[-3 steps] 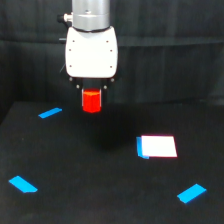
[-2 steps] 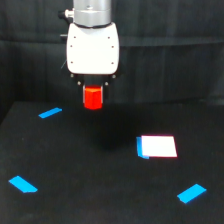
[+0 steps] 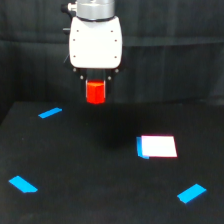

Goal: Pick up the red object from the table

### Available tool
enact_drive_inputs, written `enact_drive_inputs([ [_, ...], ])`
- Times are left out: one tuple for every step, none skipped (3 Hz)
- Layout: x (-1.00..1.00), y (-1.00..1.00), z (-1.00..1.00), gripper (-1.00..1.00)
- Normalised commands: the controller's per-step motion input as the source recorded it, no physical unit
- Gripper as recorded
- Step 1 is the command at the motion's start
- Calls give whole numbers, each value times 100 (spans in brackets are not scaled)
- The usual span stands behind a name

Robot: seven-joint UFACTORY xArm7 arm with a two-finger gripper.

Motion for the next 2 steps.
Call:
enact_drive_inputs([
  [7,-6,14,-91],
  [9,-11,9,-98],
])
